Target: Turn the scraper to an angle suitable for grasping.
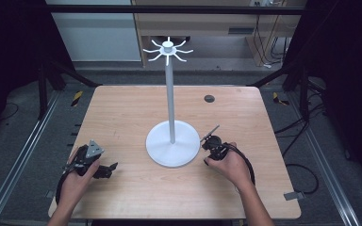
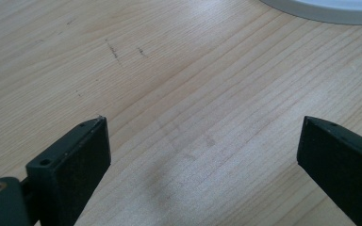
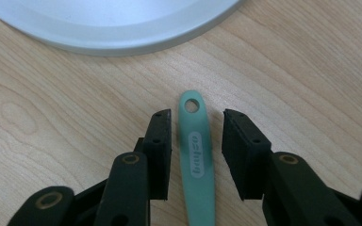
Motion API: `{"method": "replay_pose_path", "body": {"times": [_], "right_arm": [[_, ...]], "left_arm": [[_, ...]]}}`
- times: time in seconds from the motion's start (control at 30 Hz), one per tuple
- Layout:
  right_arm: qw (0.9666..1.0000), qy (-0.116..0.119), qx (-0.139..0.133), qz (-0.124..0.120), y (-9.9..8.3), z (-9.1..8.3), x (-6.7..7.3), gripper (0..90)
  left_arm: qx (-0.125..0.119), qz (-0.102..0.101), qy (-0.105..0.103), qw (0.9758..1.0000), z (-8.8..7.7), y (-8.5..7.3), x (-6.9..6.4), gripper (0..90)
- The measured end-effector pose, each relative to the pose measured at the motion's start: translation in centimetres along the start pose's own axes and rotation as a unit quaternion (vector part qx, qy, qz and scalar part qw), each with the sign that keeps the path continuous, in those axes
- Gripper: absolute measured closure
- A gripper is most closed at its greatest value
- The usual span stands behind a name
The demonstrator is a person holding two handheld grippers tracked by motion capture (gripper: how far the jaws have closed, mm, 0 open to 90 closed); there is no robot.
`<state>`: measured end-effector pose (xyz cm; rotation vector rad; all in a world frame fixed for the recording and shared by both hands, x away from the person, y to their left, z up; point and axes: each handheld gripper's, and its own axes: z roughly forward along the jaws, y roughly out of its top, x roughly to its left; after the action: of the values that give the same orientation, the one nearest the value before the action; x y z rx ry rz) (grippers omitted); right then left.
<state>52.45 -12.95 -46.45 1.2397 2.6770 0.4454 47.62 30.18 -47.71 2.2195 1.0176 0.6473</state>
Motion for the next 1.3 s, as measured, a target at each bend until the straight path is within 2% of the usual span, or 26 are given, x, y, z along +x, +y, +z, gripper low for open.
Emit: {"method": "replay_pose_path", "body": {"times": [0.23, 0.6, 0.67, 0.83, 0.9, 0.93, 1.07, 1.23, 1.3], "right_arm": [[0.9999, 0.005, 0.012, 0.004, 0.1, 0.4, 0.0, 70.1], [0.9997, 0.012, 0.019, 0.007, 0.2, 0.5, -0.1, 72.9], [0.9998, 0.007, 0.017, -0.004, 0.2, 0.5, -0.1, 73.1], [0.9998, -0.005, 0.019, -0.009, 0.2, 0.4, 0.3, 74.6], [0.9999, -0.001, 0.011, -0.012, -0.1, 0.2, 0.3, 74.8], [1.0000, 0.001, 0.006, -0.002, -0.1, 0.0, 0.3, 74.8], [0.9993, 0.000, -0.036, 0.013, -0.5, -1.6, -0.1, 74.9], [0.9950, 0.000, -0.094, 0.034, -1.4, -4.2, -0.8, 75.0], [0.9938, -0.001, -0.104, 0.038, -1.5, -4.8, -0.9, 75.0]], "left_arm": [[0.000, 0.000, -0.001, 1.0000, 0.0, 0.0, 0.0, 3.0], [0.001, 0.003, -0.001, 1.0000, 0.0, 0.0, -0.1, 3.1], [0.004, 0.005, -0.002, 1.0000, 0.0, 0.1, -0.1, 3.1], [0.000, 0.001, -0.001, 1.0000, 0.0, 0.0, -0.1, 3.1], [0.001, 0.001, -0.001, 1.0000, 0.0, 0.0, 0.0, 3.1], [0.001, 0.001, -0.001, 1.0000, 0.0, 0.0, 0.0, 3.1], [0.002, 0.003, -0.001, 1.0000, 0.0, 0.0, 0.0, 3.1], [0.002, 0.002, -0.001, 1.0000, 0.0, 0.0, 0.0, 3.1], [0.002, 0.002, -0.001, 1.0000, 0.0, 0.0, 0.0, 3.1]]}}
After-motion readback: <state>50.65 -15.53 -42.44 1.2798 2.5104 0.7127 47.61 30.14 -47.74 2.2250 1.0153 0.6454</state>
